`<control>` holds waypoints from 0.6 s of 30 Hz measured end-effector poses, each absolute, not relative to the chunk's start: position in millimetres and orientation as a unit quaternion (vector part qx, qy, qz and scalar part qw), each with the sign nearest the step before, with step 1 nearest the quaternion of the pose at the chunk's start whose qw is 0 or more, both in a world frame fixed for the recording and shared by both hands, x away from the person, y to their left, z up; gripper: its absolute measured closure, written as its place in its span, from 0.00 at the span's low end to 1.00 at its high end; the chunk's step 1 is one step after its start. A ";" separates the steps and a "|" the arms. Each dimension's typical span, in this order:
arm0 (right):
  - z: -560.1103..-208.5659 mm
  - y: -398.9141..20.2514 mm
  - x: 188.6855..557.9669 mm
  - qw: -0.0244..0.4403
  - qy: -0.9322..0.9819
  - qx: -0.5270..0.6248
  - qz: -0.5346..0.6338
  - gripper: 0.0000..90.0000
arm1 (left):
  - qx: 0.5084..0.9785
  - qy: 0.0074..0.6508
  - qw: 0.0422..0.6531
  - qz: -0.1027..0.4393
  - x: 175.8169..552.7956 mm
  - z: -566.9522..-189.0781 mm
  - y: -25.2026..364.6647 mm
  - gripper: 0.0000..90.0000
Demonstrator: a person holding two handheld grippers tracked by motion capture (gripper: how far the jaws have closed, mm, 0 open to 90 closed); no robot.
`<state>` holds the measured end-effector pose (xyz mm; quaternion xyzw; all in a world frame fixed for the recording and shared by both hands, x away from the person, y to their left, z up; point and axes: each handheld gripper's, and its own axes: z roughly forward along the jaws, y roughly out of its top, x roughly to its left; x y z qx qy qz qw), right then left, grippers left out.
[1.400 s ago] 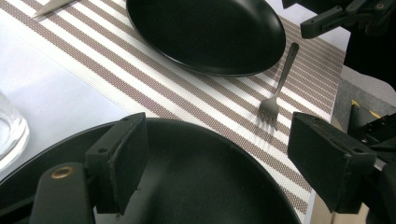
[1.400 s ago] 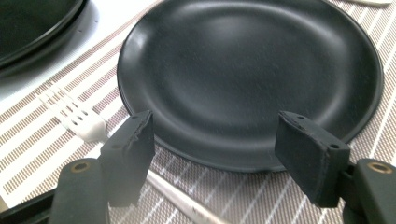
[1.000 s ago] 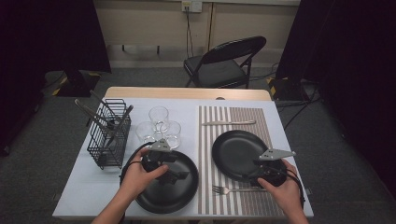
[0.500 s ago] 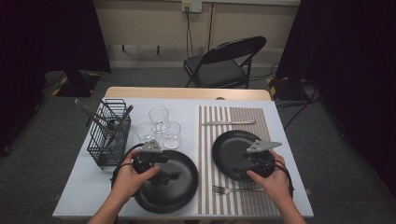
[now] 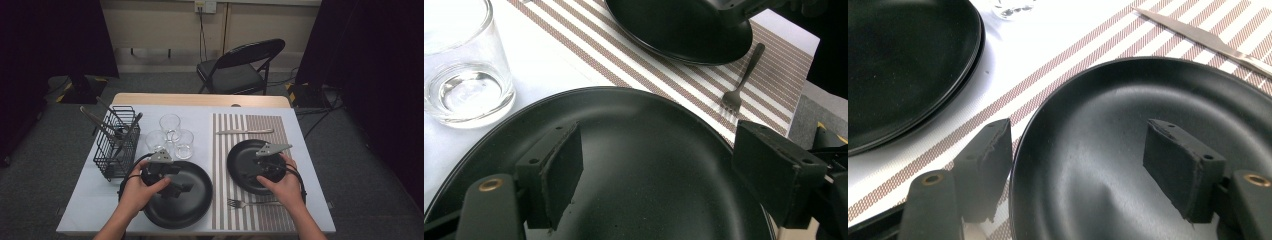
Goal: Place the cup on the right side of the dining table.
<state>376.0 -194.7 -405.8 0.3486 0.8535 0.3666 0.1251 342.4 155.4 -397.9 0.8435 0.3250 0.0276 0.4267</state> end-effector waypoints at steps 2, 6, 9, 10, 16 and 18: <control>-404.7 -192.0 378.2 0.125 0.856 0.345 0.366 0.30 | 0.844 0.325 0.425 0.028 342.2 -398.5 156.4 0.23; -401.3 -186.1 382.9 0.125 0.858 0.341 0.362 0.30 | 0.842 0.328 0.428 0.027 341.3 -400.1 157.0 0.23; -398.5 -180.8 385.9 0.124 0.860 0.337 0.362 0.30 | 0.844 0.327 0.424 0.031 340.6 -399.6 157.5 0.23; -397.8 -179.1 386.9 0.123 0.861 0.336 0.361 0.30 | 0.843 0.327 0.426 0.031 340.3 -399.7 157.7 0.23; -395.5 -170.3 394.2 0.121 0.865 0.330 0.359 0.30 | 0.842 0.329 0.425 0.031 339.2 -400.7 160.3 0.23; -394.3 -167.1 396.8 0.121 0.865 0.330 0.357 0.30 | 0.842 0.330 0.426 0.031 338.7 -400.6 161.2 0.23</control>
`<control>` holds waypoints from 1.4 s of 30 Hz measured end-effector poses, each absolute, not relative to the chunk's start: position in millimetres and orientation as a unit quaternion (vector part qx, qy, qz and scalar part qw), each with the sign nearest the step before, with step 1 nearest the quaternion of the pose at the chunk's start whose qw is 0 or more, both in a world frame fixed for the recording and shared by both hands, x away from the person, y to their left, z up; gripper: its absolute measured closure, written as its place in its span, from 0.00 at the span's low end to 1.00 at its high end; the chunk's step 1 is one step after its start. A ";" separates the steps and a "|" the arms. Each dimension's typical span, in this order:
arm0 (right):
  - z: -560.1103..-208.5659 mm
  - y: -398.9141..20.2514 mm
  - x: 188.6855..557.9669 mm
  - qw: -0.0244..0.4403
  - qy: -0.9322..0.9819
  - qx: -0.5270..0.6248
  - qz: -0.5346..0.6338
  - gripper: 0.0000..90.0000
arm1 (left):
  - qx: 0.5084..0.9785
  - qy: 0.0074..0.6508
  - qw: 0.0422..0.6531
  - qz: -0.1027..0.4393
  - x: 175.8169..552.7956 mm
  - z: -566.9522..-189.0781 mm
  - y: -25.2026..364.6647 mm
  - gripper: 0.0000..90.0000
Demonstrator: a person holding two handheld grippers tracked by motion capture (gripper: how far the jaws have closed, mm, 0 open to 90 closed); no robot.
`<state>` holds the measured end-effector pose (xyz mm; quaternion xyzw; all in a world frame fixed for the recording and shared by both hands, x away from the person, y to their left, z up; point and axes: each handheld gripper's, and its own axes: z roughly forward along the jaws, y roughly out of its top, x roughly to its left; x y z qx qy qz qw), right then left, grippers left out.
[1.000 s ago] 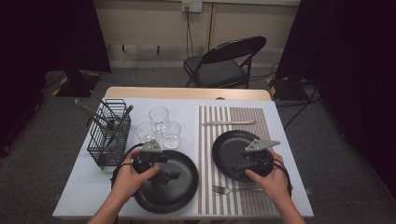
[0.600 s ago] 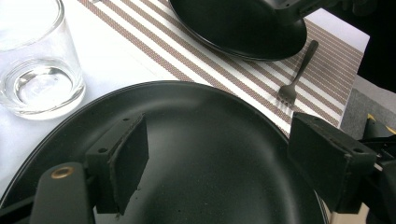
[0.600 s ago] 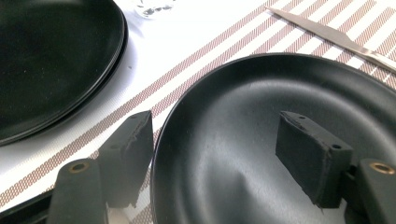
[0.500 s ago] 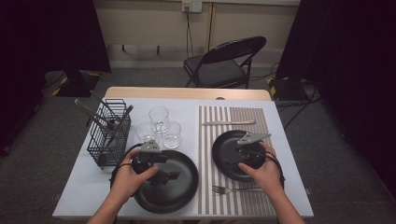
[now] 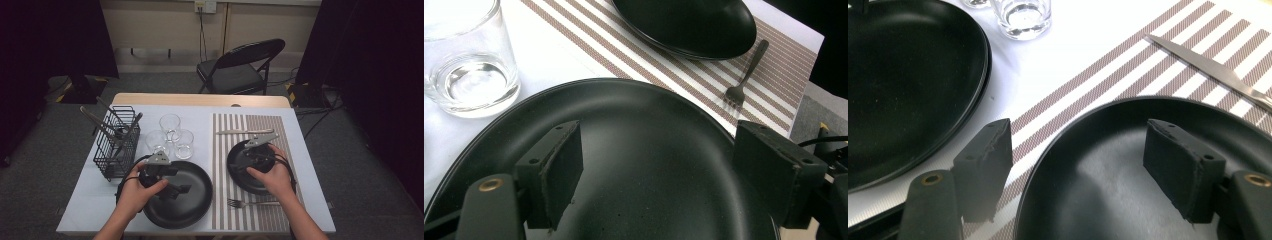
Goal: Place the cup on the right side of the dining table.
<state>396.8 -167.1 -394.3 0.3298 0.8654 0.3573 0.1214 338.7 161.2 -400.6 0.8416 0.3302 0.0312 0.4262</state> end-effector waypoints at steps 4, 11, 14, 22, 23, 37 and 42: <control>-392.3 -160.3 404.0 0.121 0.866 0.325 0.359 0.30 | 0.841 0.334 0.425 0.032 337.3 -400.4 163.8 0.23; -389.0 -147.3 415.2 0.120 0.869 0.319 0.358 0.30 | 0.837 0.336 0.430 0.033 335.1 -398.7 166.9 0.23; -387.7 -142.2 419.7 0.121 0.870 0.316 0.359 0.30 | 0.836 0.339 0.431 0.032 334.1 -400.8 167.6 0.22; -385.0 -132.1 430.6 0.114 0.870 0.317 0.360 0.30 | 0.838 0.341 0.424 0.031 332.3 -403.8 171.2 0.22; -384.5 -131.3 432.2 0.114 0.870 0.317 0.360 0.30 | 0.838 0.340 0.425 0.032 332.3 -404.2 171.7 0.23; -372.0 -122.6 453.4 0.115 0.866 0.323 0.363 0.30 | 0.837 0.343 0.425 0.028 332.5 -405.7 172.8 0.22; -368.3 -114.7 460.4 0.117 0.865 0.322 0.366 0.30 | 0.839 0.342 0.422 0.030 333.1 -404.4 172.9 0.23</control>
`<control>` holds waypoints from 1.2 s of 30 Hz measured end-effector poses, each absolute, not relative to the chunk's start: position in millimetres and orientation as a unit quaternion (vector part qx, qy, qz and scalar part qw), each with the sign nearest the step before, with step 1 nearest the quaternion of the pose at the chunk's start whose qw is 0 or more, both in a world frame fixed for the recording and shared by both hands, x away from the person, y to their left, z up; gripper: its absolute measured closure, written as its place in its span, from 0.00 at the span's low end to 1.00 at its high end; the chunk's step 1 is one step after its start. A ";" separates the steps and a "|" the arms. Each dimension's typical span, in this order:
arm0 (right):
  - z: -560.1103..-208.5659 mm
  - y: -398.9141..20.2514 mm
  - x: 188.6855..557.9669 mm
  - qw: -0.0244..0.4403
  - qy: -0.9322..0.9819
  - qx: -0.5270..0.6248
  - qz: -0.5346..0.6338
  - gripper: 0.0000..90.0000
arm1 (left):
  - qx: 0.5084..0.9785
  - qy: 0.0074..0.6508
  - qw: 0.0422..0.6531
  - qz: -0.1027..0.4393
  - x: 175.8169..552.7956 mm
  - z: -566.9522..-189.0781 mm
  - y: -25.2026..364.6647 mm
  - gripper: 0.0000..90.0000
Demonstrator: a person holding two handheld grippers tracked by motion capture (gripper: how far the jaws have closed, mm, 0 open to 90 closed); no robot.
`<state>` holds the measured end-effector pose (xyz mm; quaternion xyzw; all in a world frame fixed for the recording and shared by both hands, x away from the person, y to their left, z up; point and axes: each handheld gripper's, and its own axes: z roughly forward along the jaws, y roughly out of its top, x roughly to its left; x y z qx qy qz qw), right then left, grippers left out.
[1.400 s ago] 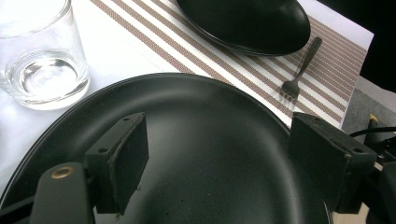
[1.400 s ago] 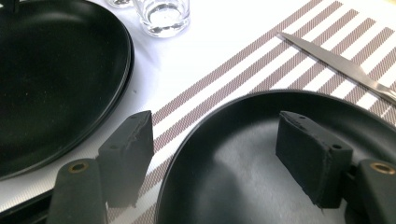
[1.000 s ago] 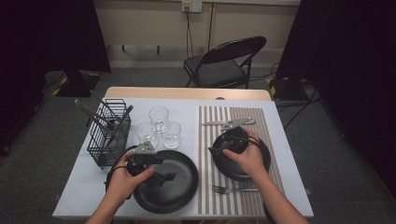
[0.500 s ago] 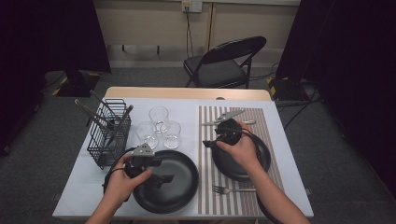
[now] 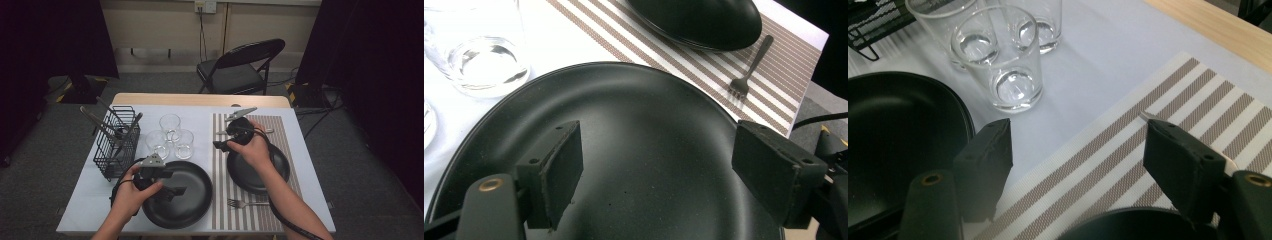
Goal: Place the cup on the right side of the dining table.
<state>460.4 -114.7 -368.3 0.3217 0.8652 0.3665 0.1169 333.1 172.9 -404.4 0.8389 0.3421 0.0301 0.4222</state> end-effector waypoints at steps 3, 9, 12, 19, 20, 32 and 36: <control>-365.7 -108.4 464.0 0.119 0.865 0.319 0.368 0.30 | 0.839 0.342 0.422 0.031 333.0 -403.8 173.2 0.22; -364.9 -95.0 469.3 0.117 0.866 0.317 0.369 0.30 | 0.835 0.344 0.428 0.033 332.2 -402.2 175.9 0.22; -366.2 -86.8 471.2 0.115 0.868 0.315 0.367 0.30 | 0.835 0.344 0.429 0.034 331.7 -401.2 176.9 0.23; -366.1 -73.1 476.2 0.115 0.870 0.310 0.366 0.30 | 0.834 0.344 0.429 0.034 331.6 -401.5 177.0 0.23; -366.0 -71.2 477.0 0.116 0.870 0.310 0.364 0.30 | 0.835 0.343 0.428 0.033 331.5 -401.6 177.0 0.22; -369.0 -58.6 488.5 0.112 0.868 0.316 0.368 0.30 | 0.837 0.341 0.427 0.037 331.3 -401.5 177.8 0.23; -368.7 -54.7 492.1 0.115 0.867 0.316 0.367 0.30 | 0.837 0.341 0.426 0.032 331.1 -402.9 176.5 0.23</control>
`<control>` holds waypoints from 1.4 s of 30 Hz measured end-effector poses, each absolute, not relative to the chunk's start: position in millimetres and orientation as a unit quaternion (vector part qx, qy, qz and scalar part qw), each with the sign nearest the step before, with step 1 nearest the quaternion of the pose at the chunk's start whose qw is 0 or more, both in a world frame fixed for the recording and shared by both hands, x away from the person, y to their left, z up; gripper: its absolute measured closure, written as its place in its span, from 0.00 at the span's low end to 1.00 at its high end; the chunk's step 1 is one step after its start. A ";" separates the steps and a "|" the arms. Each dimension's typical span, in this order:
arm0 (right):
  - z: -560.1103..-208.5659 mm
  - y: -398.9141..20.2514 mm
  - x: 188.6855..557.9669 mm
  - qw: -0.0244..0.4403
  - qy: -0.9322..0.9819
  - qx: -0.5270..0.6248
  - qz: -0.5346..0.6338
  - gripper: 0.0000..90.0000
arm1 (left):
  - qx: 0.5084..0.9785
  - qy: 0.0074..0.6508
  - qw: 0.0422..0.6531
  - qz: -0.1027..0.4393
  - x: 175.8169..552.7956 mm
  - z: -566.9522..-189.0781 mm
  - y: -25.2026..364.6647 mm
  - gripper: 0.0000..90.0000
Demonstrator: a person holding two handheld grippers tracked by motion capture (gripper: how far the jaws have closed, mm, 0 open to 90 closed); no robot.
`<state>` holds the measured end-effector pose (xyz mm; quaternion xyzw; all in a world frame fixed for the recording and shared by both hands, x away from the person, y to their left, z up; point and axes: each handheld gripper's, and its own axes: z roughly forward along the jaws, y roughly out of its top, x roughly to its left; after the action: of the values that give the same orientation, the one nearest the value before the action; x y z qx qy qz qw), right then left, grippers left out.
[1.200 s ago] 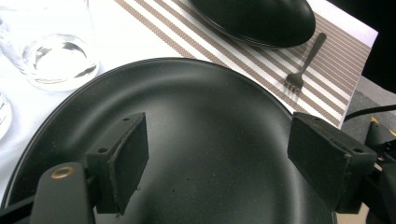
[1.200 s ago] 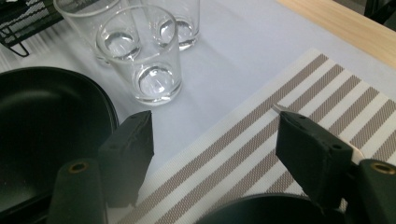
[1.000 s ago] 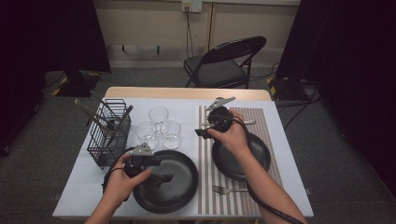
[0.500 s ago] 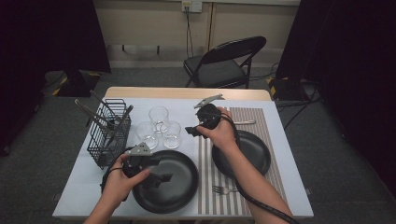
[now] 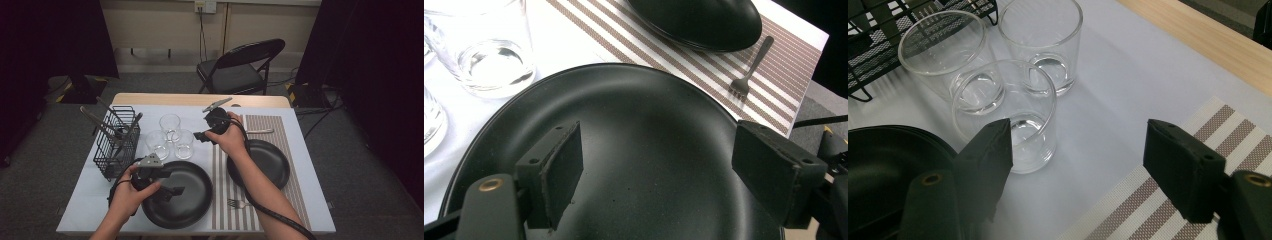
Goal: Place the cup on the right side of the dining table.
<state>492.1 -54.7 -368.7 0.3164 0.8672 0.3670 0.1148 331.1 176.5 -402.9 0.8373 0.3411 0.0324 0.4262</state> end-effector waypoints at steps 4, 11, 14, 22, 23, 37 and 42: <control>-368.7 -51.5 495.4 0.115 0.868 0.318 0.364 0.30 | 0.838 0.340 0.425 0.034 331.1 -403.7 176.1 0.23; -371.2 -44.7 499.9 0.113 0.867 0.320 0.364 0.30 | 0.839 0.339 0.426 0.033 330.3 -402.4 174.9 0.23; -371.1 -41.4 500.9 0.111 0.867 0.323 0.363 0.30 | 0.841 0.336 0.424 0.033 330.2 -402.4 175.1 0.23; -377.0 -33.6 503.8 0.110 0.869 0.322 0.359 0.30 | 0.842 0.334 0.423 0.034 330.0 -402.5 175.0 0.23; -377.9 -32.6 504.0 0.108 0.869 0.324 0.358 0.31 | 0.841 0.334 0.424 0.034 329.9 -402.5 174.9 0.23; -389.5 -22.1 511.1 0.103 0.869 0.332 0.351 0.31 | 0.840 0.336 0.424 0.035 330.4 -402.6 176.7 0.23; -393.8 -20.2 513.6 0.100 0.869 0.336 0.350 0.31 | 0.840 0.334 0.427 0.034 330.5 -401.9 177.2 0.23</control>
<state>513.6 -20.2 -393.8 0.3356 0.8690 0.3496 0.0998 330.5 177.2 -401.9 0.8399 0.3338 0.0342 0.4266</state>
